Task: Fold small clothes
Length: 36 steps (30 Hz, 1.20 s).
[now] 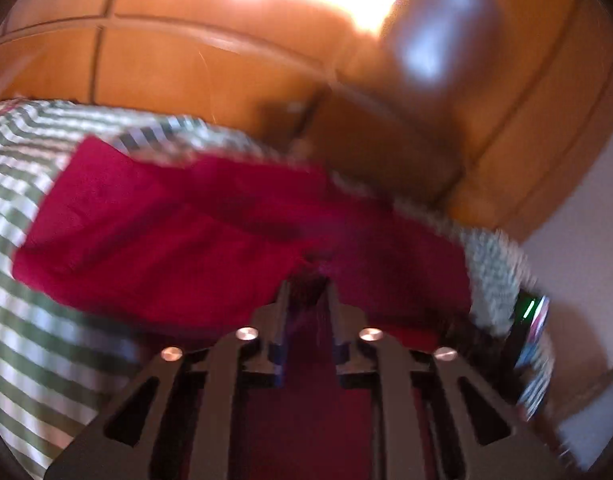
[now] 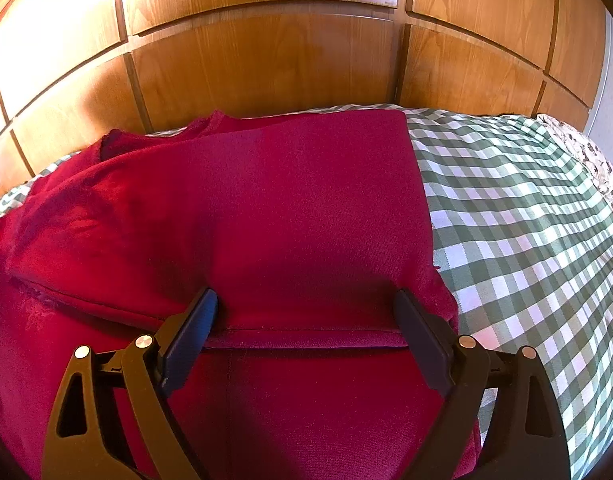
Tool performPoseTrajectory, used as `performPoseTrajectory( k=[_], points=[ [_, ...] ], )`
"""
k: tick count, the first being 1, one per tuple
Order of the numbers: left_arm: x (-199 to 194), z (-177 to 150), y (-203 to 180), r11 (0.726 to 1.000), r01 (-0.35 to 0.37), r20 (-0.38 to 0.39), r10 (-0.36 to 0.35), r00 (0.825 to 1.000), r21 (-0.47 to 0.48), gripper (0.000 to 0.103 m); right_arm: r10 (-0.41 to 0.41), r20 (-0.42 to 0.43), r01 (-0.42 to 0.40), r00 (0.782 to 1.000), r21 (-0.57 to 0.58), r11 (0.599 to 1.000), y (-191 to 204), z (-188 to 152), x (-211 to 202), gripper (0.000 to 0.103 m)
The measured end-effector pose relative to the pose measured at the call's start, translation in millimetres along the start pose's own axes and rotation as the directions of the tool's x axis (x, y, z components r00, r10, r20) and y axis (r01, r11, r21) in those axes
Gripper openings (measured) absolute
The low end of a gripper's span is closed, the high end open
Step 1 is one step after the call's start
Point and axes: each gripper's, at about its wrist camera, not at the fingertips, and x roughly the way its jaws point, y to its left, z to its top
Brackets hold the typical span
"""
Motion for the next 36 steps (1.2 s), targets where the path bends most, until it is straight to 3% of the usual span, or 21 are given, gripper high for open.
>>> performPoseTrajectory(
  k=[4, 9, 11, 13, 15, 17, 18, 21, 23, 24, 25, 26, 27, 30, 33, 36],
  points=[
    [1, -30, -3, 0.998, -0.039, -0.026, 0.041, 0.999, 0.058, 0.029, 0.018, 0.0, -0.018, 1.0, 0.012, 1.0, -3, 0, 0, 0.089],
    [-25, -66, 17, 0.993, -0.114, -0.023, 0.115, 0.993, 0.044, 0.031, 0.024, -0.003, -0.024, 1.0, 0.012, 1.0, -3, 1, -2, 0.088],
    [-27, -75, 22, 0.989, -0.143, -0.021, 0.144, 0.989, 0.041, 0.032, 0.025, -0.009, -0.025, 1.0, 0.013, 1.0, 1, 4, -6, 0.079],
    [-26, -81, 28, 0.987, -0.156, -0.025, 0.157, 0.987, 0.038, 0.032, 0.133, -0.013, -0.132, 0.991, 0.046, 0.99, 13, 7, -18, 0.073],
    [-27, -87, 27, 0.987, -0.157, -0.012, 0.158, 0.987, 0.041, 0.032, 0.263, -0.018, -0.262, 0.965, 0.041, 0.964, 34, 8, -29, 0.068],
    [-25, -89, 27, 0.986, -0.157, -0.003, 0.157, 0.988, 0.058, 0.035, 0.419, -0.072, -0.42, 0.905, 0.005, 0.908, 75, 5, -36, 0.068],
    [-24, -91, 29, 0.987, -0.151, 0.002, 0.151, 0.989, 0.057, 0.035, 0.456, -0.104, -0.46, 0.884, -0.024, 0.887, 97, 3, -37, 0.067],
    [-26, -97, 32, 0.989, -0.139, 0.01, 0.138, 0.99, 0.051, 0.035, 0.495, -0.178, -0.512, 0.851, -0.067, 0.856, 144, -3, -31, 0.067],
    [-28, -100, 35, 0.99, -0.13, 0.013, 0.13, 0.991, 0.046, 0.035, 0.473, -0.213, -0.5, 0.855, -0.096, 0.86, 172, -5, -20, 0.054],
    [-28, -101, 37, 0.991, -0.124, 0.014, 0.123, 0.992, 0.041, 0.035, 0.446, -0.219, -0.478, 0.868, -0.123, 0.87, 185, -4, -16, 0.039],
    [-28, -102, 36, 0.992, -0.12, 0.015, 0.119, 0.993, 0.038, 0.035, 0.434, -0.217, -0.467, 0.875, -0.138, 0.873, 191, -3, -16, 0.016],
    [-29, -103, 37, 0.992, -0.117, 0.016, 0.116, 0.993, 0.036, 0.036, 0.429, -0.22, -0.465, 0.876, -0.146, 0.873, 194, 0, -17, 0.009],
    [-30, -105, 37, 0.993, -0.115, 0.017, 0.114, 0.993, 0.035, 0.036, 0.431, -0.216, -0.465, 0.876, -0.146, 0.873, 194, 5, -22, 0.008],
    [-32, -107, 35, 0.993, -0.114, 0.019, 0.114, 0.993, 0.037, 0.036, 0.442, -0.1, -0.453, 0.891, -0.172, 0.875, 176, 25, -62, 0.007],
    [-32, -108, 35, 0.993, -0.113, 0.018, 0.112, 0.994, 0.033, 0.036, 0.446, 0.048, -0.432, 0.894, -0.171, 0.885, 136, 58, -106, 0.007],
    [-33, -109, 34, 0.992, -0.118, 0.017, 0.117, 0.993, 0.037, 0.036, 0.4, 0.126, -0.382, 0.908, -0.146, 0.913, 97, 77, -123, 0.007]
  ],
)
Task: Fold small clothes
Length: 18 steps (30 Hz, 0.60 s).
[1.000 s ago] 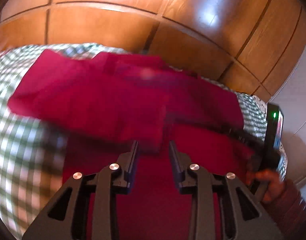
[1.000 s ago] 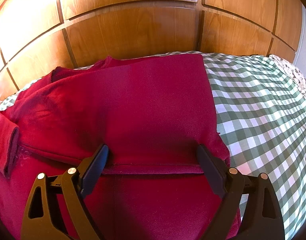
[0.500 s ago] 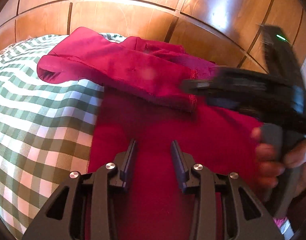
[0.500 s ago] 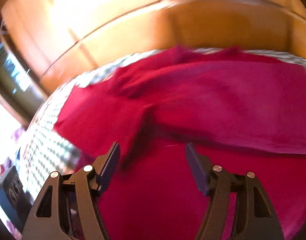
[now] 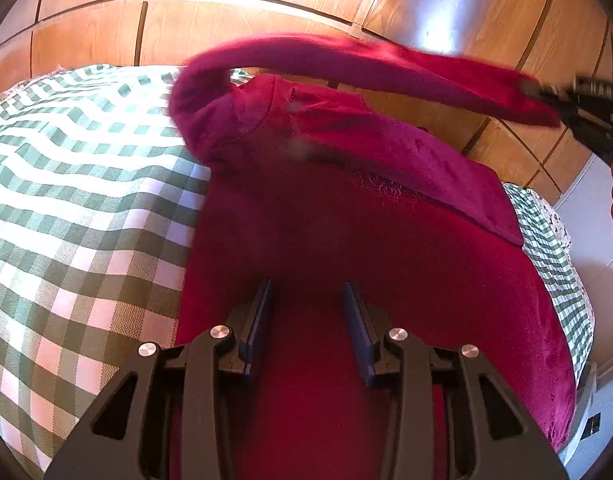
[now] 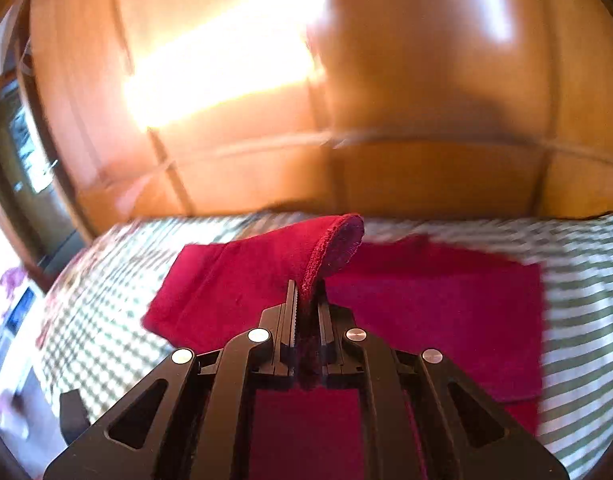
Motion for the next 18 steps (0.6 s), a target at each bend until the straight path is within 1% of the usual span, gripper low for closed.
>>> performPoseTrajectory(
  k=[1, 2, 4, 5, 7, 9, 12, 13, 15, 16, 18],
  points=[
    [0, 1, -1, 1.0, -0.002, -0.001, 0.002, 1.0, 0.002, 0.036, -0.047, 0.013, 0.047, 0.999, 0.007, 0.999, -15, 2, -6, 0.007],
    [0, 0, -2, 1.0, -0.005, -0.002, 0.005, 1.0, 0.003, 0.036, -0.077, 0.011, 0.077, 0.997, 0.016, 0.997, -27, 3, -7, 0.007],
    [5, 2, -2, 1.0, -0.01, -0.004, 0.01, 1.0, 0.004, 0.036, -0.158, -0.021, 0.159, 0.987, 0.055, 0.986, -62, -3, 0, 0.007],
    [5, 2, -3, 1.0, -0.013, -0.006, 0.013, 1.0, 0.007, 0.037, -0.182, -0.036, 0.184, 0.983, 0.067, 0.981, -74, -7, 4, 0.007],
    [7, 4, -5, 1.0, -0.019, -0.011, 0.019, 1.0, 0.012, 0.037, -0.232, -0.09, 0.241, 0.968, 0.1, 0.965, -101, -22, 18, 0.007],
    [8, 5, -8, 0.999, -0.031, -0.019, 0.031, 0.999, 0.021, 0.037, -0.284, -0.15, 0.304, 0.947, 0.131, 0.944, -125, -42, 35, 0.007],
    [8, 12, -18, 0.997, -0.067, -0.053, 0.069, 0.996, 0.041, 0.037, -0.305, -0.218, 0.345, 0.927, 0.178, 0.922, -155, -70, 45, 0.007],
    [6, 18, -20, 0.997, -0.061, -0.062, 0.063, 0.996, 0.038, 0.039, -0.305, -0.241, 0.352, 0.921, 0.187, 0.917, -162, -81, 53, 0.007],
    [-1, 33, -20, 0.999, -0.038, -0.046, 0.039, 0.998, 0.02, 0.041, -0.302, -0.232, 0.348, 0.925, 0.191, 0.918, -163, -90, 58, 0.007],
    [-1, 42, -20, 0.999, -0.044, -0.038, 0.045, 0.998, 0.02, 0.044, -0.308, -0.219, 0.349, 0.926, 0.184, 0.919, -158, -92, 56, 0.007],
    [3, 67, -15, 0.997, -0.071, -0.016, 0.071, 0.997, 0.011, 0.045, -0.307, -0.217, 0.347, 0.927, 0.18, 0.921, -157, -92, 55, 0.007]
  ],
)
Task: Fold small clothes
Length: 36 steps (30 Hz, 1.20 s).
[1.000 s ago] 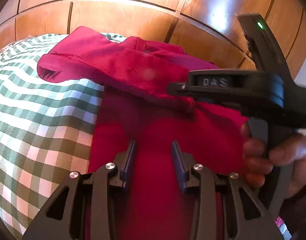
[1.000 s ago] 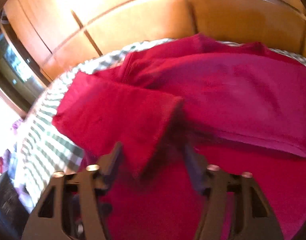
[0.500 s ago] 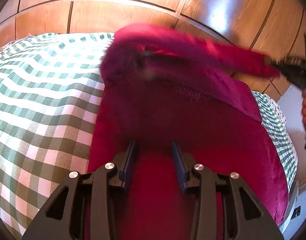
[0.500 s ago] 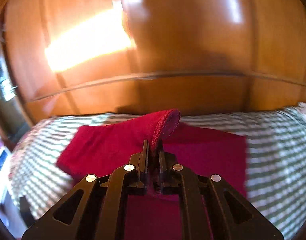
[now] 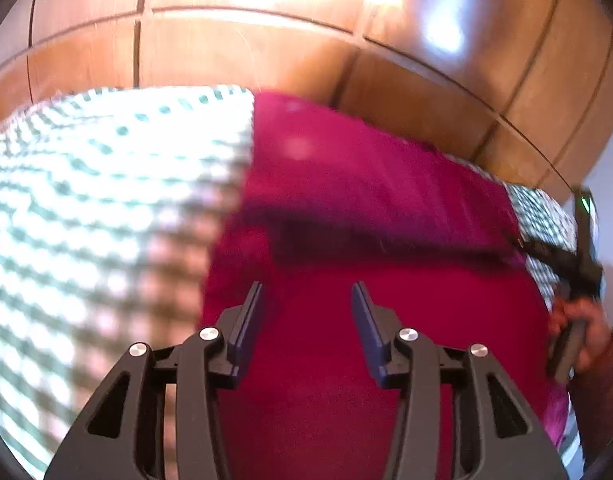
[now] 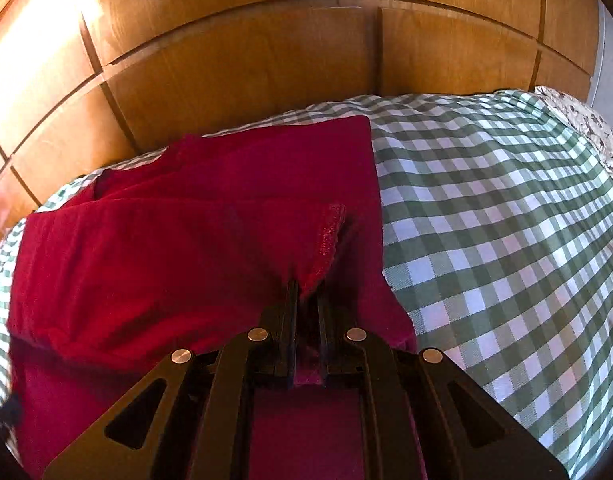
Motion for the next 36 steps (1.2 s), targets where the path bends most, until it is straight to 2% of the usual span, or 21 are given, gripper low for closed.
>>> performPoseTrajectory(
  k=[2, 4, 9, 10, 11, 12, 13, 15, 17, 19, 21, 22, 23, 25, 26, 29, 30, 31, 32, 34, 36],
  points=[
    [8, 29, 15, 0.998, 0.001, 0.019, 0.0, 1.0, -0.068, 0.058, 0.011, -0.006, -0.011, 1.0, 0.001, 1.0, 1, 1, 0, 0.007],
    [22, 52, 30, 0.99, 0.035, 0.014, -0.033, 0.999, -0.136, 0.065, 0.028, -0.008, -0.028, 1.0, 0.005, 1.0, -2, 2, -5, 0.007],
    [81, 100, 53, 0.958, 0.079, -0.069, -0.102, 0.992, -0.274, 0.066, 0.067, -0.02, -0.067, 0.998, 0.008, 0.998, -11, 7, -6, 0.007],
    [90, 105, 53, 0.954, 0.084, -0.078, -0.111, 0.991, -0.287, 0.064, 0.071, -0.022, -0.07, 0.997, 0.009, 0.997, -11, 7, -6, 0.007],
    [98, 108, 52, 0.95, 0.092, -0.084, -0.122, 0.989, -0.297, 0.056, 0.076, -0.025, -0.076, 0.997, 0.011, 0.997, -12, 7, -5, 0.007],
    [107, 113, 48, 0.948, 0.108, -0.088, -0.14, 0.986, -0.298, 0.046, 0.078, -0.027, -0.078, 0.997, 0.011, 0.997, -12, 7, -5, 0.007],
    [110, 114, 45, 0.952, 0.109, -0.095, -0.141, 0.985, -0.286, 0.03, 0.08, -0.029, -0.08, 0.996, 0.008, 0.997, -12, 8, -5, 0.007],
    [110, 117, 31, 0.969, 0.068, -0.066, -0.086, 0.994, -0.239, 0.016, 0.08, -0.033, -0.08, 0.996, -0.007, 0.997, -10, 9, -5, 0.007],
    [100, 115, 19, 0.983, 0.026, -0.012, -0.028, 1.0, -0.181, 0.014, 0.071, -0.02, -0.072, 0.997, -0.024, 0.997, -9, 11, -8, 0.007],
    [99, 111, 10, 0.99, -0.047, -0.007, 0.047, 0.999, -0.132, 0.013, 0.059, 0.021, -0.058, 0.998, -0.047, 0.997, -7, 12, -19, 0.007],
    [117, 103, -1, 0.985, -0.172, -0.043, 0.171, 0.984, -0.032, 0.018, 0.038, 0.046, -0.035, 0.998, -0.064, 0.997, -6, 11, -24, 0.007],
    [123, 99, -5, 0.975, -0.224, -0.044, 0.224, 0.974, 0.017, 0.026, -0.024, 0.034, 0.027, 0.999, -0.084, 0.996, -5, 9, -16, 0.007],
    [122, 94, -13, 0.955, -0.291, -0.007, 0.292, 0.956, 0.065, 0.031, -0.037, 0.013, 0.038, 0.999, -0.088, 0.995, -5, 8, -9, 0.007],
    [114, 92, -21, 0.944, -0.318, 0.014, 0.318, 0.948, 0.081, 0.035, -0.033, 0.003, 0.034, 0.999, -0.071, 0.997, -7, 5, -1, 0.007],
    [106, 90, -25, 0.945, -0.319, 0.024, 0.318, 0.948, 0.076, 0.041, -0.038, 0.01, 0.038, 0.999, -0.063, 0.997, -7, 5, -2, 0.007],
    [83, 78, -38, 0.942, -0.315, 0.085, 0.307, 0.948, 0.111, 0.046, -0.035, 0.016, 0.035, 0.999, -0.04, 0.999, -10, 5, -10, 0.02],
    [72, 69, -43, 0.941, -0.311, 0.111, 0.298, 0.948, 0.135, 0.048, -0.045, 0.024, 0.046, 0.999, -0.045, 0.998, -9, 5, -15, 0.033],
    [65, 63, -47, 0.942, -0.302, 0.123, 0.286, 0.95, 0.148, 0.049, -0.056, 0.043, 0.058, 0.998, -0.051, 0.997, -7, 5, -21, 0.054],
    [61, 57, -52, 0.943, -0.29, 0.127, 0.272, 0.954, 0.16, 0.049, -0.064, 0.072, 0.068, 0.995, -0.054, 0.996, -5, 4, -29, 0.061],
    [56, 44, -59, 0.947, -0.263, 0.116, 0.244, 0.963, 0.187, 0.049, -0.052, 0.126, 0.06, 0.991, -0.058, 0.996, 2, 3, -46, 0.063],
    [58, 36, -63, 0.946, -0.253, 0.111, 0.235, 0.966, 0.2, 0.049, -0.018, 0.141, 0.028, 0.99, -0.067, 0.997, 10, 3, -54, 0.063]
  ],
)
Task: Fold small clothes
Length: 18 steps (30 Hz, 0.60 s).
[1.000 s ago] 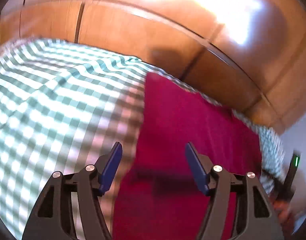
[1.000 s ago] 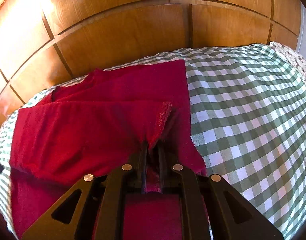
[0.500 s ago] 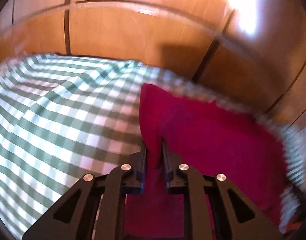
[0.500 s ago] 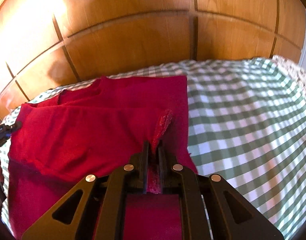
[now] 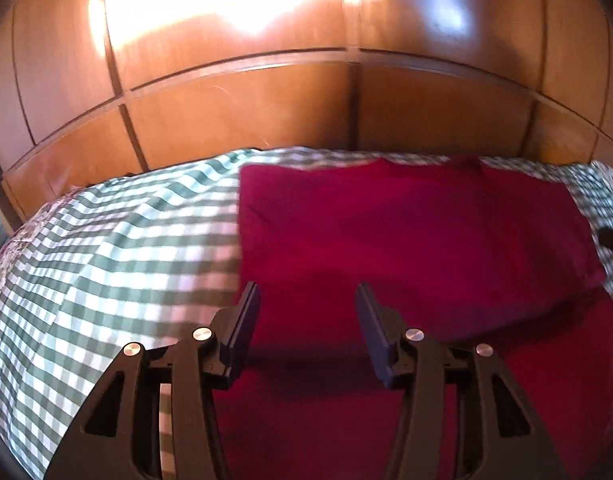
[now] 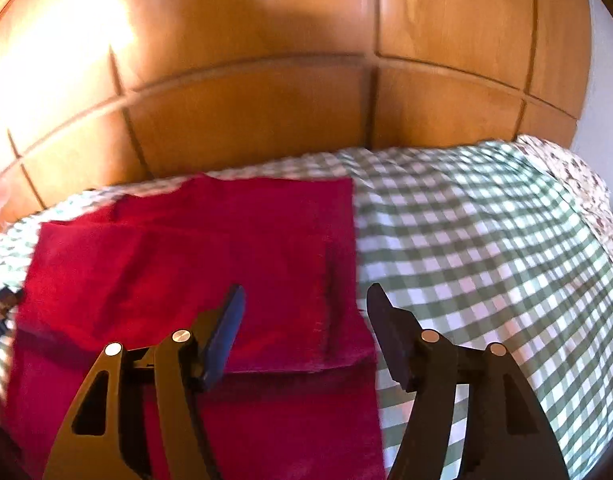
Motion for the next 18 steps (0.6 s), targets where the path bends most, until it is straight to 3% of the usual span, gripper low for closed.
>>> performPoseTrajectory(
  k=[8, 13, 18],
  points=[
    [11, -8, -8, 1.0, 0.02, -0.034, -0.019, 0.999, 0.02, 0.049, 0.033, -0.036, -0.036, 0.999, -0.096, 0.995, 44, 1, 19, 0.063],
    [28, -13, -8, 0.999, 0.045, -0.085, -0.045, 0.995, 0.0, 0.051, -0.028, -0.111, 0.018, 0.993, -0.094, 0.995, 41, -5, 59, 0.066],
    [22, -14, -13, 0.999, 0.033, -0.078, -0.034, 0.996, -0.011, 0.051, -0.015, -0.083, 0.009, 0.996, -0.072, 0.997, 38, -10, 68, 0.069]
  ],
)
